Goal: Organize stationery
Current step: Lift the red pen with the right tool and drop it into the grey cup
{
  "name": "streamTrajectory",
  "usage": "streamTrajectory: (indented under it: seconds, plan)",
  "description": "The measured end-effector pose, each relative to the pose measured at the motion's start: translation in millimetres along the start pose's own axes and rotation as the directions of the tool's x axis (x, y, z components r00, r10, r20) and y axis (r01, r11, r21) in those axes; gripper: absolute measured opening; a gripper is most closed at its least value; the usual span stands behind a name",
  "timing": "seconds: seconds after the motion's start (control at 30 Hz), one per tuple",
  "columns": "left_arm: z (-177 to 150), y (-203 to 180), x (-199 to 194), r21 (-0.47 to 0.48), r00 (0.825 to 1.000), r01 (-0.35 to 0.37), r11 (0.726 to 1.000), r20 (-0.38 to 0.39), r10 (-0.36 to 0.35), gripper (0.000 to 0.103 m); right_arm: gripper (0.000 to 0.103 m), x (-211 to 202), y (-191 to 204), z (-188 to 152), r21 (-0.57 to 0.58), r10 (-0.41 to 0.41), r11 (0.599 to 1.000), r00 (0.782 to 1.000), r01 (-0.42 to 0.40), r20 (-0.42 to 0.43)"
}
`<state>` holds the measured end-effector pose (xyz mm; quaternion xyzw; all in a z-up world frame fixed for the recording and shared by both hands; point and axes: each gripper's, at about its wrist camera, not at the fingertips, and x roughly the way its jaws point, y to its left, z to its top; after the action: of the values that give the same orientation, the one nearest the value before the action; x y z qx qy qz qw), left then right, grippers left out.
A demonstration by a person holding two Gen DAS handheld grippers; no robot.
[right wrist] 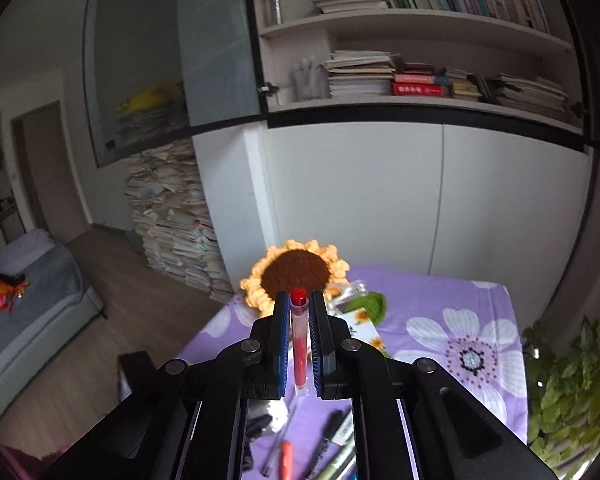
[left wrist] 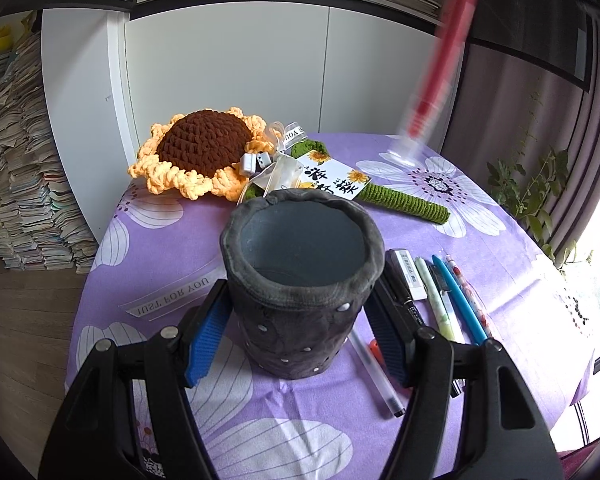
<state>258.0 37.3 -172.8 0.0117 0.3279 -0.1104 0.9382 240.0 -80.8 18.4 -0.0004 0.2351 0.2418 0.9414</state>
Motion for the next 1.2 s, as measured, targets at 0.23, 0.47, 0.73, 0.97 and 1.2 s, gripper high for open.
streamTrajectory:
  seconds: [0.23, 0.47, 0.73, 0.97, 1.2]
  plan:
    - [-1, 2, -1, 0.003, 1.0, 0.006, 1.0, 0.002, -0.006, 0.066, 0.01, 39, 23, -1, -0.019, 0.137, 0.99, 0.987, -0.139, -0.078]
    - [-2, 0, -2, 0.011, 1.0, 0.005, 1.0, 0.002, -0.005, 0.066, 0.01, 92, 15, -28, 0.026, 0.142, 0.99, 0.963, -0.139, -0.229]
    - [-2, 0, -2, 0.01, 1.0, 0.006, 1.0, 0.001, -0.006, 0.066, 0.01, 120, 17, -48, 0.024, 0.139, 0.99, 0.94, -0.139, -0.313]
    - [-3, 0, -1, 0.008, 1.0, 0.007, 1.0, -0.001, -0.007, 0.066, 0.01, 123, 17, -53, 0.04, 0.162, 0.987, 0.927, -0.158, -0.339]
    - [-3, 0, -2, 0.003, 1.0, 0.014, 1.0, 0.0, -0.014, 0.066, 0.011, 83, -11, -46, 0.053, 0.098, 0.995, 0.956, -0.087, -0.277]
